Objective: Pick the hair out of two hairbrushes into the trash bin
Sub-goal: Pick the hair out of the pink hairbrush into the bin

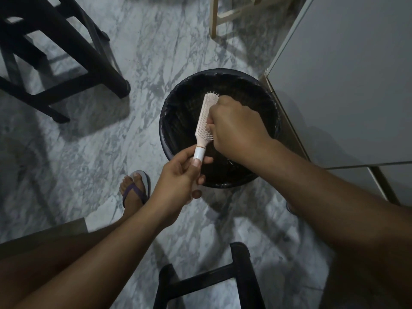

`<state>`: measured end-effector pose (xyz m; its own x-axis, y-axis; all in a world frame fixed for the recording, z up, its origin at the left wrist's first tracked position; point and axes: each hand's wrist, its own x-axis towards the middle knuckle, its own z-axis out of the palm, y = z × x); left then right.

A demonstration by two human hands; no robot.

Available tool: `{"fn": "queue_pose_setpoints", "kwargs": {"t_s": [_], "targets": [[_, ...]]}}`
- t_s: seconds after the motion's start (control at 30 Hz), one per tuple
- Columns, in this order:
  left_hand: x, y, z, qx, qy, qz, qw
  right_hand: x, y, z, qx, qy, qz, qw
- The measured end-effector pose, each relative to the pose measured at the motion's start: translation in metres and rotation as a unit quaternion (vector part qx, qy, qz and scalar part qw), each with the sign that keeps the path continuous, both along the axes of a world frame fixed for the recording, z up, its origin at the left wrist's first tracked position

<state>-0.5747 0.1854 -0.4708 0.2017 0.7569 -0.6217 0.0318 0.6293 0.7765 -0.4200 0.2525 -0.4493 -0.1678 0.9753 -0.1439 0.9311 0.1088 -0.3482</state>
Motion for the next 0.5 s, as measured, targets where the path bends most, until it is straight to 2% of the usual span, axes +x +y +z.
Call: {"fn": "queue_pose_setpoints", "kwargs": {"t_s": [0.1,0.17,0.27,0.33,0.47,0.5], "targets": [[0.000,0.003,0.000,-0.026,-0.028,0.017,0.999,0.007,0.006,-0.002,-0.025,0.112,-0.034,0.993],[0.000,0.005,0.000,-0.039,-0.055,0.032,0.997,0.017,0.016,0.002,-0.044,0.213,-0.090,0.972],[-0.003,0.008,0.000,-0.039,-0.079,0.043,0.995,0.037,0.029,0.010,0.002,0.304,-0.180,0.936],[-0.005,0.010,0.002,-0.034,-0.093,0.042,0.994,0.050,0.032,0.007,0.017,0.289,-0.204,0.935],[-0.006,0.013,0.003,-0.034,-0.110,0.041,0.992,0.058,0.026,-0.014,-0.182,0.106,-0.131,0.969],[-0.006,0.012,0.002,-0.035,-0.111,0.039,0.992,0.056,0.025,-0.018,-0.186,0.085,-0.113,0.972]]}}
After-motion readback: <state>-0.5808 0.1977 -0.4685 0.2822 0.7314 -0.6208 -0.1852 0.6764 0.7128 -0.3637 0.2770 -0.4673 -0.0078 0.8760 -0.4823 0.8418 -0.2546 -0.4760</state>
